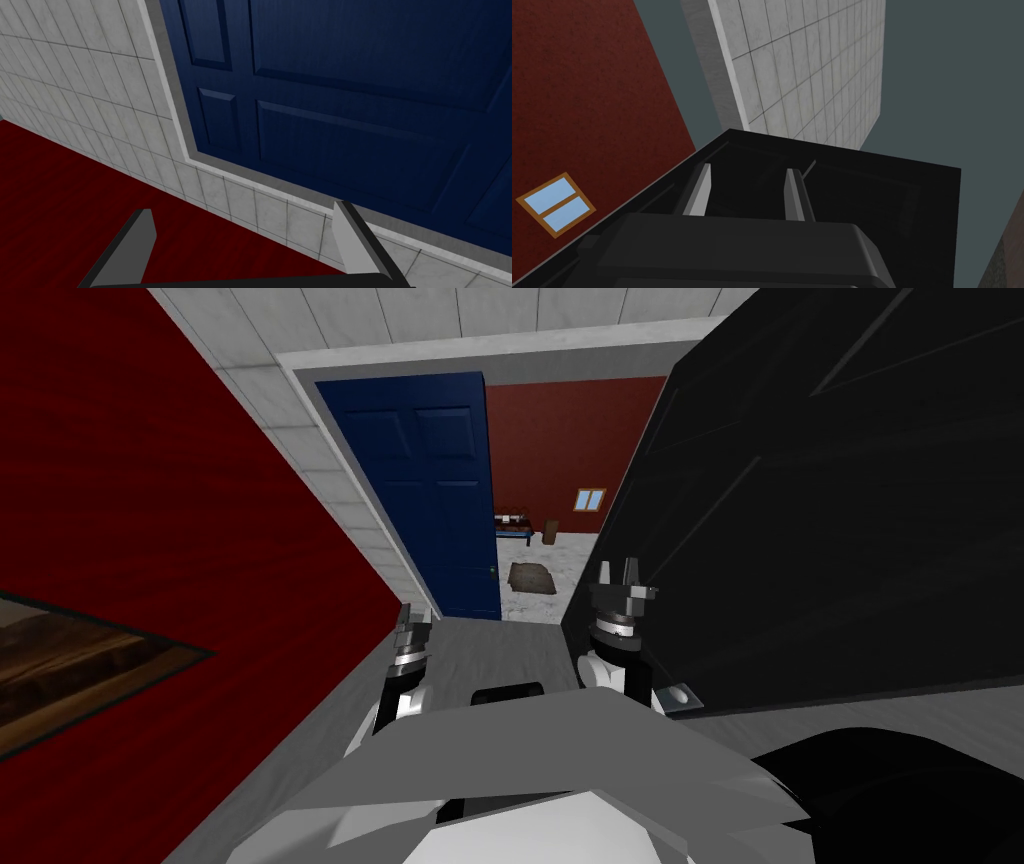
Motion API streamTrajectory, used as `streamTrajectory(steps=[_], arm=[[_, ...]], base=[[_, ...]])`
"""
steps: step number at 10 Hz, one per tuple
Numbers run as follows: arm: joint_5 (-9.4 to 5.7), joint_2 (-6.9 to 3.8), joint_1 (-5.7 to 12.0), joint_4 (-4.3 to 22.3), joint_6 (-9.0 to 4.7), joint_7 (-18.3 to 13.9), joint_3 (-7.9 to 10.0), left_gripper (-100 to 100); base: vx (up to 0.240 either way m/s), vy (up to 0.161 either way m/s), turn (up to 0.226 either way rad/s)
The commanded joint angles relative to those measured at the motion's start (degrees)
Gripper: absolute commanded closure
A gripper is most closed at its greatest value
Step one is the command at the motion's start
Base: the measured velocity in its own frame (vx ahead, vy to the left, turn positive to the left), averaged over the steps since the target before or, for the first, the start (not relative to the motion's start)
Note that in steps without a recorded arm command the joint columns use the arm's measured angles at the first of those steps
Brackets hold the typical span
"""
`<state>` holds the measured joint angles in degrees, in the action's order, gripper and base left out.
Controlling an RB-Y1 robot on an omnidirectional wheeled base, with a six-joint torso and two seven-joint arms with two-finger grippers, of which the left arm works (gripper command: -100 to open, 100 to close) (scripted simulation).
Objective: Pull the door open
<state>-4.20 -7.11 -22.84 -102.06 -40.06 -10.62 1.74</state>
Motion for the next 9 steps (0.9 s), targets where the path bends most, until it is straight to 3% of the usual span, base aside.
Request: streamTrajectory(steps=[1, 9], arm=[[0.14, -0.28, 0.05, 1.8, -0.47, -0.1, -0.11, -100], [0.73, -1.65, 1.54, 10.9, -2.0, -0.6, -0.33, -100]], base=[[0.125, -0.037, -0.05], [0.103, -0.031, -0.063]])
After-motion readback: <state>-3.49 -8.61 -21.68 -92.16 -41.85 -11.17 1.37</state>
